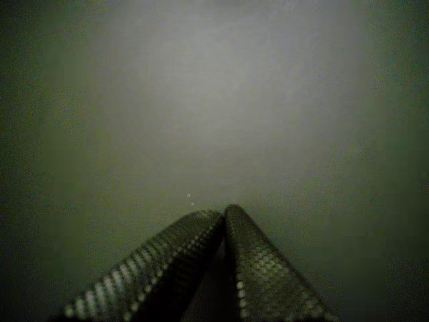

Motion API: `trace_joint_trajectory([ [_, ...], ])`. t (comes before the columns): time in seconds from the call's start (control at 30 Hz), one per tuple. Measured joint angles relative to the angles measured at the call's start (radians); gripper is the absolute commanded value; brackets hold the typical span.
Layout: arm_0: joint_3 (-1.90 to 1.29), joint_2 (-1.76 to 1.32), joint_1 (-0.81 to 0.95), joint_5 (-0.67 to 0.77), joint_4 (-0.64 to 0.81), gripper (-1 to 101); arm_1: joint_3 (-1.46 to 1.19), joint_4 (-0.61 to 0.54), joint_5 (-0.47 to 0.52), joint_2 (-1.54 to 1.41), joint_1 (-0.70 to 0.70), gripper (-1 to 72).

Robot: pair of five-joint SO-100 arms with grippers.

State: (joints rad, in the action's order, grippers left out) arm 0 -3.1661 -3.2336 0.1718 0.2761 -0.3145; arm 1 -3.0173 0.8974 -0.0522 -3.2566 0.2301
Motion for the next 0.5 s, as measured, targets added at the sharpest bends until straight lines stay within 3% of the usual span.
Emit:
trace_joint_trajectory([
  [0.2,-0.005,0.011,-0.135,-0.077,-0.368,0,0.000,0.077,0.005,0.000,-0.161,-0.3],
  [0.33,-0.005,0.011,-0.230,-0.118,-0.439,0,0.000,0.109,0.026,-0.008,-0.285,-0.3],
  [0.5,-0.005,0.011,-0.232,-0.152,-0.449,0,0.000,0.110,0.029,-0.006,-0.293,-0.3],
])
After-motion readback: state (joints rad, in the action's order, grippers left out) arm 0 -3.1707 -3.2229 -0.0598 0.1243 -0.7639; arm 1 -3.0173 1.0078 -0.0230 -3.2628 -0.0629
